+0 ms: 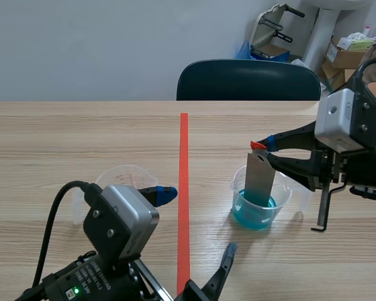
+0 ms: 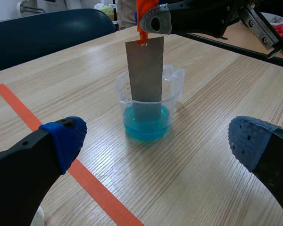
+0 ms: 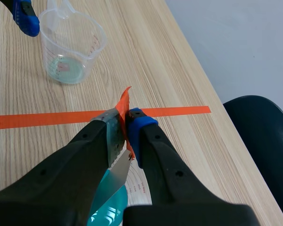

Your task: Do the redox reaction experiment

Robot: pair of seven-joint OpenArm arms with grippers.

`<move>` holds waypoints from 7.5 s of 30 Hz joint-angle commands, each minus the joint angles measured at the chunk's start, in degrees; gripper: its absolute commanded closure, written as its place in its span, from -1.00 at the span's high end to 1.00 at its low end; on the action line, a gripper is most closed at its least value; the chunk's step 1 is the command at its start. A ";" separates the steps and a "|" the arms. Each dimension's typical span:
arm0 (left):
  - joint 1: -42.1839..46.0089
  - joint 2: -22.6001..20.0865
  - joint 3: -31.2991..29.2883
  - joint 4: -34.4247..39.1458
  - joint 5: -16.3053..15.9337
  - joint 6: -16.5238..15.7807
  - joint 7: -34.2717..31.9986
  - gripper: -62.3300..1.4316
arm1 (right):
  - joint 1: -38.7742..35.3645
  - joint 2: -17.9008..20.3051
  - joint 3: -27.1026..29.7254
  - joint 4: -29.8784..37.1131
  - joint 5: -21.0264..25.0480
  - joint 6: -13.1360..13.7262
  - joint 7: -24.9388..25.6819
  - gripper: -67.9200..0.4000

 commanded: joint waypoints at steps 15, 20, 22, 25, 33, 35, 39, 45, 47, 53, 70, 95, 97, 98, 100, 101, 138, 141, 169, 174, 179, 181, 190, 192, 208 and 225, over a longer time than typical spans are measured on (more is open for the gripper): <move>-0.15 0.28 -0.04 0.52 0.09 -0.13 -1.03 1.00 | 0.17 1.25 0.55 -0.22 -1.11 1.14 -1.29 -0.96; -0.15 0.28 -0.04 0.52 0.09 -0.13 -1.03 1.00 | 0.17 1.27 0.55 -0.22 -1.09 1.14 -0.94 -0.96; -0.15 0.28 -0.04 0.52 0.09 -0.13 -1.03 1.00 | 0.17 1.57 0.55 -0.22 -1.05 1.14 0.22 -0.96; -0.15 0.28 -0.04 0.52 0.09 -0.13 -1.03 1.00 | 0.17 2.69 0.57 -0.20 -0.57 1.14 2.89 -0.96; -0.15 0.28 -0.04 0.52 0.09 -0.13 -1.03 1.00 | 0.20 6.91 0.57 -0.11 -0.39 1.14 10.01 -0.96; -0.15 0.28 -0.04 0.52 0.09 -0.13 -1.03 1.00 | 0.20 8.13 0.57 0.20 -0.20 1.14 11.67 -0.96; -0.15 0.28 -0.04 0.52 0.09 -0.13 -1.01 1.00 | 0.20 10.67 0.57 1.29 2.12 1.14 13.90 -0.96; -0.15 0.28 -0.04 0.52 0.09 -0.13 -1.03 1.00 | 0.20 14.69 0.57 4.04 6.49 1.14 14.21 -0.96; -0.15 0.28 -0.04 0.52 0.09 -0.13 -1.03 1.00 | 0.20 15.80 0.57 4.92 7.67 1.14 14.34 -0.96; -0.15 0.28 -0.04 0.52 0.09 -0.13 -1.05 1.00 | 0.39 17.75 1.03 7.08 10.34 1.14 14.32 -0.96; -0.15 0.28 -0.04 0.52 0.31 -0.13 -1.25 1.00 | 1.86 21.09 2.43 9.42 13.97 1.14 14.03 -0.96; -0.15 0.28 -0.04 0.52 0.31 -0.13 -1.25 1.00 | 3.54 22.40 2.43 9.94 17.84 1.14 12.04 -0.96; -0.15 0.28 -0.04 0.52 0.31 -0.13 -1.25 1.00 | 3.54 22.40 2.43 9.94 17.84 1.14 11.89 -0.96; -0.15 0.28 -0.04 0.52 0.31 -0.13 -1.25 1.00 | 3.54 22.40 2.43 9.94 17.84 1.14 11.85 -0.96; -0.15 0.28 -0.04 0.52 0.31 -0.13 -1.25 1.00 | 3.54 22.38 2.43 9.94 17.84 1.14 11.43 -0.96; -0.15 0.28 -0.04 0.52 0.31 -0.13 -1.25 1.00 | 3.52 22.38 2.43 9.94 17.84 1.14 11.37 -0.96; -0.15 0.28 -0.04 0.52 0.31 -0.13 -1.25 1.00 | 3.52 22.36 2.43 9.94 17.84 1.14 11.02 -0.96; -0.15 0.28 -0.04 0.52 0.31 -0.13 -1.25 1.00 | 3.52 22.36 2.43 9.94 17.84 1.14 11.02 -0.96; -0.15 0.28 -0.04 0.52 0.31 -0.13 -1.25 1.00 | 3.50 22.36 2.43 9.94 17.84 1.14 10.84 -0.96; -0.15 0.28 -0.04 0.52 0.31 -0.13 -1.25 1.00 | 3.48 22.36 2.43 9.94 17.84 1.14 10.84 -0.96; -0.15 0.28 -0.04 0.52 0.31 -0.13 -1.25 1.00 | 3.48 22.36 2.43 9.94 17.84 1.14 10.84 -0.96; -0.15 0.28 -0.04 0.52 0.31 -0.13 -1.25 1.00 | 3.48 22.36 2.43 9.94 17.84 1.14 10.84 -0.96; -0.15 0.28 -0.04 0.52 0.31 -0.13 -1.25 1.00 | 3.34 22.34 2.43 9.94 17.84 1.14 10.84 -0.96; -0.15 0.28 -0.04 0.52 0.28 -0.13 -1.25 1.00 | 3.34 22.34 2.43 9.94 17.84 1.14 10.84 -0.96; -0.15 0.28 -0.04 0.52 0.28 -0.13 -1.22 1.00 | 3.34 22.34 2.43 9.94 17.84 1.14 10.86 -0.96; -10.38 7.10 0.17 -8.79 0.22 -2.49 2.25 -0.77 | 3.34 22.34 2.43 9.94 17.84 1.14 10.86 -0.96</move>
